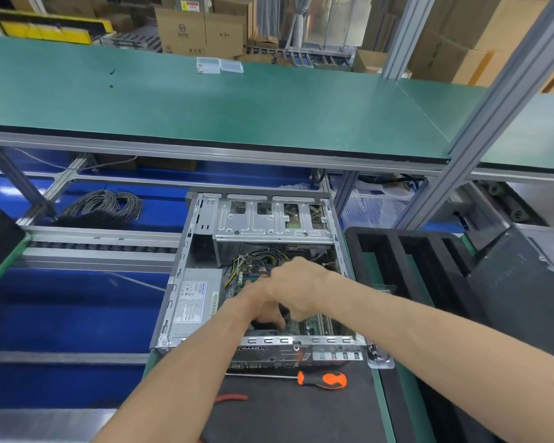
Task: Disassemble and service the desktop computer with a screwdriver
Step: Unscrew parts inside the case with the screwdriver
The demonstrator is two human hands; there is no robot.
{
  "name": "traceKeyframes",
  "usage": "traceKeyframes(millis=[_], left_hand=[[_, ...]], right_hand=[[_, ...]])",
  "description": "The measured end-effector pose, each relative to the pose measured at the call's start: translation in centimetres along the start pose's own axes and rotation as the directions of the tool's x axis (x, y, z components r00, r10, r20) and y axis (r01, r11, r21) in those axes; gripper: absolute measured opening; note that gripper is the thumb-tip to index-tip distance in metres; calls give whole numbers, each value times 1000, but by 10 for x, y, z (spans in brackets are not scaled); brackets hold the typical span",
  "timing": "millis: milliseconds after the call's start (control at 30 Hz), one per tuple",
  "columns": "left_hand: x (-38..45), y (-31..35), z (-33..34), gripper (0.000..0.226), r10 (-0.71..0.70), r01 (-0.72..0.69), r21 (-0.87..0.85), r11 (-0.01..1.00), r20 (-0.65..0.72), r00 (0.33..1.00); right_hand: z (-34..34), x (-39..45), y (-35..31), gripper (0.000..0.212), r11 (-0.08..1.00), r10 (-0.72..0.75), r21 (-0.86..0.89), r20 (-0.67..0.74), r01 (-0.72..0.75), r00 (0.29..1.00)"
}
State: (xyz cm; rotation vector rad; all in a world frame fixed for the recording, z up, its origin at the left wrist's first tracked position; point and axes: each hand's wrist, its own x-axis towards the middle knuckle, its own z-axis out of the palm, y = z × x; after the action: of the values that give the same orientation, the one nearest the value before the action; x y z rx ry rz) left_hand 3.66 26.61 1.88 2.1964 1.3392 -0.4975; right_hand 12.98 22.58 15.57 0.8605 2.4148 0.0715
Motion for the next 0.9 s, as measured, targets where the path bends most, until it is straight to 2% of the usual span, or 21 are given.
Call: traceKeyframes(millis=[33,100,133,167,200,267,333,367,400,433,500,600,667,733,800,900], left_hand=[[0,-4,3,49,44,-45,-26,999,-41,998],[-9,-5,1,44,72,-89,-129,988,-131,989],[-14,-9,1,37,80,-100,-136,986,-151,985],[-14,-10,0,36,88,-108,-125,986,-160,983],[-16,-11,0,37,101,-121,-115,986,-166,981],[-19,-7,-3,32,103,-116,-77,990,-154,983],[-13,-1,-2,45,66,-65,8,998,-80,995],[-13,1,1,50,41,-40,58,998,-12,999],[-15,0,2,52,-43,41,40,998,33,999],[-16,2,1,52,-83,84,-16,996,43,996],[-7,-2,1,54,8,-11,-70,997,-48,999],[-21,-8,-3,59,110,-129,-125,984,-152,982],[-24,-6,-4,46,95,-119,-152,981,-160,983],[-24,-3,-7,35,104,-125,-136,983,-153,983],[-24,-5,-8,33,102,-124,-133,983,-157,982],[-26,-4,-7,40,124,-143,-122,982,-148,981]], right_hand=[[2,1,7,19,984,107,143,5,-107,994],[8,2,17,14,818,308,453,173,-353,936],[11,1,22,16,714,333,550,278,-433,901],[14,1,26,20,662,319,579,357,-476,878],[15,-1,28,22,678,292,561,387,-475,875],[16,-4,23,23,816,273,447,260,-366,926],[11,-5,8,13,966,193,152,127,-211,973],[6,-5,-4,12,993,118,-39,131,-114,984],[4,-2,-11,12,990,68,-131,109,-54,992],[4,-1,-10,10,994,33,-106,39,-28,999],[8,-4,2,9,993,53,111,-125,-39,991],[22,-11,20,20,889,290,407,-146,-210,946],[35,-14,21,35,798,439,511,-129,-320,889],[45,-16,17,42,767,522,522,-170,-373,836],[51,-18,13,39,773,537,511,-213,-376,816],[52,-22,10,32,833,449,459,-237,-308,862]])
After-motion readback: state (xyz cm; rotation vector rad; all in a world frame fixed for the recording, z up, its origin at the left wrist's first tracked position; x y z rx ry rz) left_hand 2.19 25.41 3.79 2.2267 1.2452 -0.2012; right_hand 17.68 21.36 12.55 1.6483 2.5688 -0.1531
